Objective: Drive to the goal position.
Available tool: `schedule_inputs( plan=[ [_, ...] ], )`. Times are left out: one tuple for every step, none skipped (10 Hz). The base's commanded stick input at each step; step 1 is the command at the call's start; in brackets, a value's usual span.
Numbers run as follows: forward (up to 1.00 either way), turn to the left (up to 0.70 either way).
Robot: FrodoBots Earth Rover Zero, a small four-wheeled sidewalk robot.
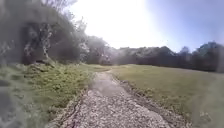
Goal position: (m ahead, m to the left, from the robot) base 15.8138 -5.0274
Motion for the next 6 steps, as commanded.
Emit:
schedule_inputs(
  plan=[
    [0.50,0.27],
    [0.50,0.27],
    [0.50,0.18],
    [0.50,0.00],
    [0.50,0.00],
    [0.50,0.00]
  ],
)
